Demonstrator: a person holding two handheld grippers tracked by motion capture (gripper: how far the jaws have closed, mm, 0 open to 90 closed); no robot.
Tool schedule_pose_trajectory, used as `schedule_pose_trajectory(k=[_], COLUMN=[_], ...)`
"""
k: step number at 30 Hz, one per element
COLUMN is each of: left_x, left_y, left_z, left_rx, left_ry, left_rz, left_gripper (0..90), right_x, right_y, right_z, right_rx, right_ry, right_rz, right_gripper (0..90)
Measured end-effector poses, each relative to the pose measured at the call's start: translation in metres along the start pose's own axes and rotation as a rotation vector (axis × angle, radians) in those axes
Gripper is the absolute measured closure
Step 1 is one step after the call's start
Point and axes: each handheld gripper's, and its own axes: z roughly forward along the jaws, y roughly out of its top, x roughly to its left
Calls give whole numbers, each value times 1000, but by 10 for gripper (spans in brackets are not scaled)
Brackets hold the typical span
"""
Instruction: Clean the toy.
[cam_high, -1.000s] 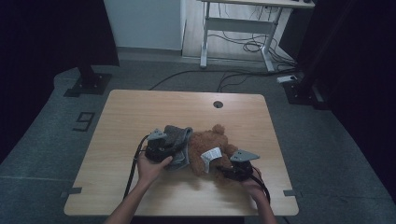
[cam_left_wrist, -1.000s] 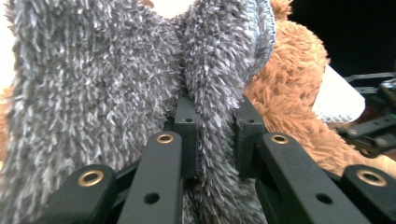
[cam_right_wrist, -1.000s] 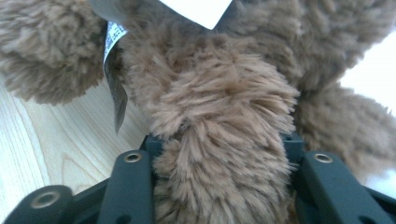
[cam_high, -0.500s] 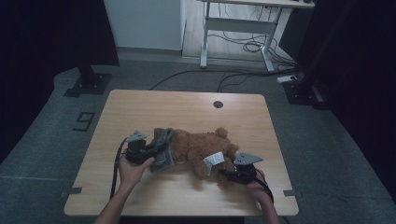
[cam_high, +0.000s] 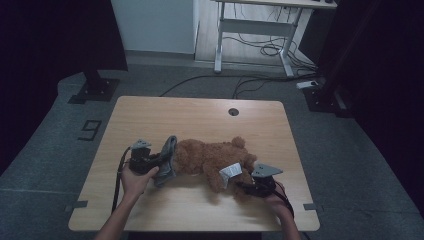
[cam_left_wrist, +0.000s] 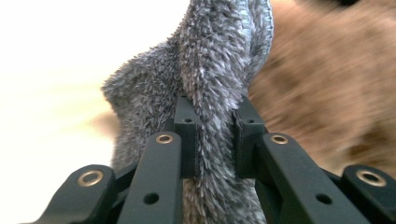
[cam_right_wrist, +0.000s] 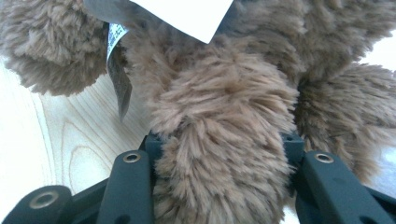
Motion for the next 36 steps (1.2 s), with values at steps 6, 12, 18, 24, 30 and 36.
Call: schedule_pose_trajectory(k=[6, 12, 18, 24, 30, 36], left_x=[-60, -116, -158, -160, -144, -109], left_y=[28, 48, 50, 33, 31, 28], left_z=[4, 49, 100, 118, 101, 81], left_rx=[-33, 9, 96, 124, 110, 82], left_ry=[-102, -182, -194, -169, -148, -107], left_rz=[116, 184, 248, 268, 245, 184], left_gripper=[757, 755, 754, 756, 760, 759], right_x=[1, 1, 2, 3, 2, 1], right_y=[0, 0, -1, -1, -2, -5], right_z=[0, 1, 1, 1, 2, 1], right_rx=[-5, -10, -14, 1, -3, -10], right_ry=[-4, -9, -16, -15, -12, -12], right_rz=[8, 22, 29, 21, 37, 55], right_gripper=[536, 534, 534, 539, 543, 544])
